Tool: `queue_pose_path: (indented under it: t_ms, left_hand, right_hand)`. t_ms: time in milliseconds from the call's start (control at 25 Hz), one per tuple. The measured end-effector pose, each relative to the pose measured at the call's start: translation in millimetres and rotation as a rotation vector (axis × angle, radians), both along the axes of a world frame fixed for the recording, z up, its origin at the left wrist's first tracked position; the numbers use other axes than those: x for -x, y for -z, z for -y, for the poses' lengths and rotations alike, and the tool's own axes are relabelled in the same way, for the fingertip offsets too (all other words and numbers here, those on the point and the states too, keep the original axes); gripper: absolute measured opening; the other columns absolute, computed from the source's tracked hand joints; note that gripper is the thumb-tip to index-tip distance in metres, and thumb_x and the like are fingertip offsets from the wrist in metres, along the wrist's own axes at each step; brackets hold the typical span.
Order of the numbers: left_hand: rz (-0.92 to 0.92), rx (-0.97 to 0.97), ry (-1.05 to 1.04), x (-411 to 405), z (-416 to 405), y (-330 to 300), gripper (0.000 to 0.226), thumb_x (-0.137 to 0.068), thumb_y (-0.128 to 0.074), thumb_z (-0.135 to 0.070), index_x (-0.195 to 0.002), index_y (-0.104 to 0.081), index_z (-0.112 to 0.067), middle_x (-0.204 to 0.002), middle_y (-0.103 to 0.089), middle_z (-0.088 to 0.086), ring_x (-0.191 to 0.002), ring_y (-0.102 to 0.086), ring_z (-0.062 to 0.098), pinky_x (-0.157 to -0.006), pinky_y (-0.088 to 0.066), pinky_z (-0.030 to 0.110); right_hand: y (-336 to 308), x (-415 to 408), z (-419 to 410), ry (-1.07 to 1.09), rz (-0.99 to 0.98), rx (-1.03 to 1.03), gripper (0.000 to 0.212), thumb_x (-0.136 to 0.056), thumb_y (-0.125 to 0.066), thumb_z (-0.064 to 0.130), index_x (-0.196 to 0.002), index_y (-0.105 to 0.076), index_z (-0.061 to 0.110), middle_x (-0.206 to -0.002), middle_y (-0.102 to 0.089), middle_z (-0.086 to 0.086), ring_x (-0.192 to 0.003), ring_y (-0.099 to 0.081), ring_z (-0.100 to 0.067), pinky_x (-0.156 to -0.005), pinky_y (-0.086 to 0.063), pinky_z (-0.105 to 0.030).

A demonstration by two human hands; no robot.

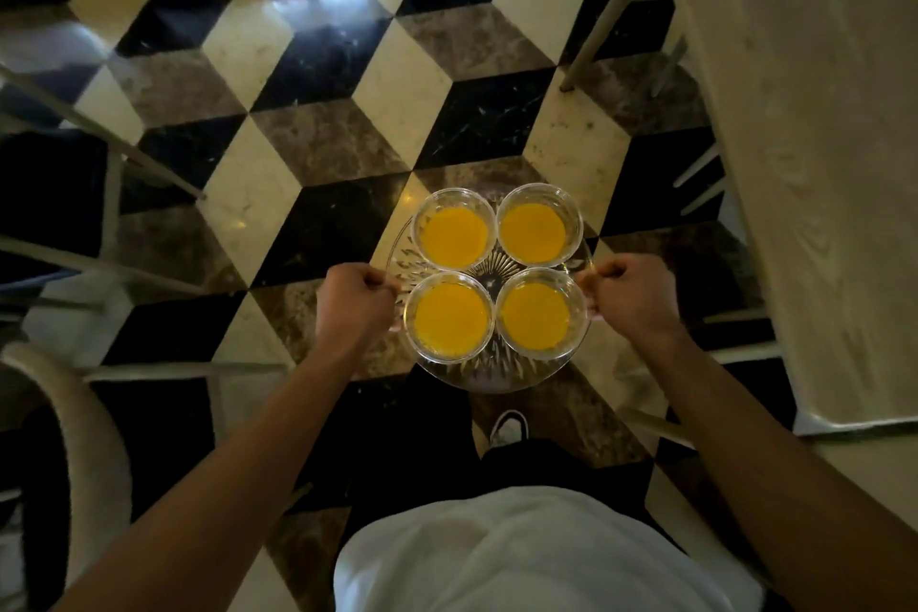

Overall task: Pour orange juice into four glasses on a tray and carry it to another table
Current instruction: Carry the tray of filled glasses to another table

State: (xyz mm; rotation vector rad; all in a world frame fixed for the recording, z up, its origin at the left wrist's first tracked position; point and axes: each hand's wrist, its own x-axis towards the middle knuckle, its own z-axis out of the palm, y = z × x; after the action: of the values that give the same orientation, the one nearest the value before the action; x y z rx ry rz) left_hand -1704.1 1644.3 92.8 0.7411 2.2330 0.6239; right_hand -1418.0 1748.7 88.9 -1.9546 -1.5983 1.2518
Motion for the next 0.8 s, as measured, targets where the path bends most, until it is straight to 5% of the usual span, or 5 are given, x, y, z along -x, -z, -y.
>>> queue_pose_path:
  t_ms: [400, 640, 800]
  left_hand:
    - [0.084, -0.011, 0.228, 45, -200, 5, 0.016, -0.093, -0.068, -0.004, -0.084, -0.079, -0.012, -0.076, -0.078, 0.005, -0.069, -0.077, 0.02, -0.069, -0.067, 0.041]
    - [0.062, 0.0, 0.397, 47, -299, 13, 0.02, -0.092, -0.069, 0.001, -0.075, -0.076, -0.009, -0.074, -0.075, 0.013, -0.064, -0.076, 0.026, -0.051, -0.063, 0.033]
    - [0.041, -0.004, 0.492, 32, -359, 14, 0.015, -0.09, -0.069, -0.002, -0.078, -0.077, -0.006, -0.074, -0.076, 0.015, -0.07, -0.077, 0.032, -0.071, -0.067, 0.052]
  right_hand:
    - [-6, 25, -112, 0.252, 0.054, -0.026, 0.023, -0.089, -0.074, 0.016, -0.069, -0.07, 0.026, -0.058, -0.07, 0.007, -0.046, -0.065, 0.004, -0.04, -0.042, -0.005]
    - [0, 27, -165, 0.391, 0.08, 0.038, 0.015, -0.087, -0.076, 0.016, -0.072, -0.075, 0.021, -0.053, -0.069, 0.011, -0.046, -0.064, 0.005, -0.04, -0.041, -0.005]
    - [5, 16, -202, 0.476, 0.118, 0.047, 0.01, -0.084, -0.078, 0.022, -0.074, -0.078, 0.022, -0.06, -0.071, 0.011, -0.054, -0.067, 0.0, -0.053, -0.055, -0.017]
